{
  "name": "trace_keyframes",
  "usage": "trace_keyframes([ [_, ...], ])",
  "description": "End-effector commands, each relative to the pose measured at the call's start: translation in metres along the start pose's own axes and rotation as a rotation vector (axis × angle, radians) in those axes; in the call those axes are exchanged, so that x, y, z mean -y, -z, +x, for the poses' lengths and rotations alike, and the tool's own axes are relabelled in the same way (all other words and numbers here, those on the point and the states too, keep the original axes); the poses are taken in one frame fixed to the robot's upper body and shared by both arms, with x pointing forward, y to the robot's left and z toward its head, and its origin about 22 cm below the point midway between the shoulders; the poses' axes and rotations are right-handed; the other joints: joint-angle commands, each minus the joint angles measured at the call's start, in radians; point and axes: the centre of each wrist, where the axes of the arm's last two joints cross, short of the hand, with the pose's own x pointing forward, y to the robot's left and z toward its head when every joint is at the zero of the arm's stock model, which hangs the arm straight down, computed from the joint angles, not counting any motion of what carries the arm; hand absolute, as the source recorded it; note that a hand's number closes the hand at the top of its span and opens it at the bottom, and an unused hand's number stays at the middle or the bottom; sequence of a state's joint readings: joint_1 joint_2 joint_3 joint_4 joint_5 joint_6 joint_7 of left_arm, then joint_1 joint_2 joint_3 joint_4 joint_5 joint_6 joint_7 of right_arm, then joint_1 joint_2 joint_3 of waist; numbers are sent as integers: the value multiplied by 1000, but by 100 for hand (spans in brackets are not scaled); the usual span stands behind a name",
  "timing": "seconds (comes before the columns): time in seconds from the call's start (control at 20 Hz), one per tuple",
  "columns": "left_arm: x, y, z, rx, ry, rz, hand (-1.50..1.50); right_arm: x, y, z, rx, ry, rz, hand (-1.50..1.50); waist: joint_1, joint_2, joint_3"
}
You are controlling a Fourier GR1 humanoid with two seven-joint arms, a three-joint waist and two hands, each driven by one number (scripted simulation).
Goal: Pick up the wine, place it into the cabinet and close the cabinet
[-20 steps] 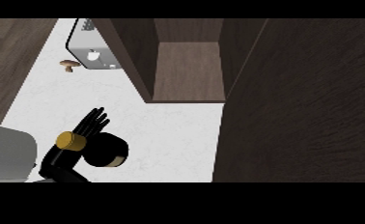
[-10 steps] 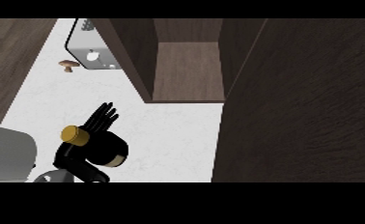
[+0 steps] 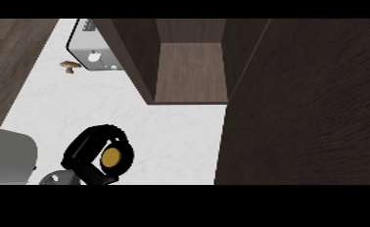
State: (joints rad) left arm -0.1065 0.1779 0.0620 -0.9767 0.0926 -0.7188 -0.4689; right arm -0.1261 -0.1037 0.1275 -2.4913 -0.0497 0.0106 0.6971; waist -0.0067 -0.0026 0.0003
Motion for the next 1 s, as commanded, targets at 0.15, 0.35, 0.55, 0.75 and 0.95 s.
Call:
trace_keyframes([
  [0.15, -5, -4, 5, 125, 140, 57, 150, -1, -21, 14, 61, 31, 9, -150, 1, 1, -1],
  [0.35, -24, -31, 12, 188, 187, 450, 150, -2, -21, 8, 61, 28, -2, -150, 4, -2, -1],
  [0.55, -17, -12, 22, 258, 195, 490, 150, -8, -28, 12, 55, 28, 17, -150, 3, -1, 0],
  [0.75, -8, -8, 29, 339, 279, 506, 150, -1, -30, 4, 37, 33, 35, -150, 5, -1, 1],
  [0.95, 4, 0, 38, 431, 283, 495, 150, 3, -17, 7, 38, 28, 15, -150, 8, 1, 0],
])
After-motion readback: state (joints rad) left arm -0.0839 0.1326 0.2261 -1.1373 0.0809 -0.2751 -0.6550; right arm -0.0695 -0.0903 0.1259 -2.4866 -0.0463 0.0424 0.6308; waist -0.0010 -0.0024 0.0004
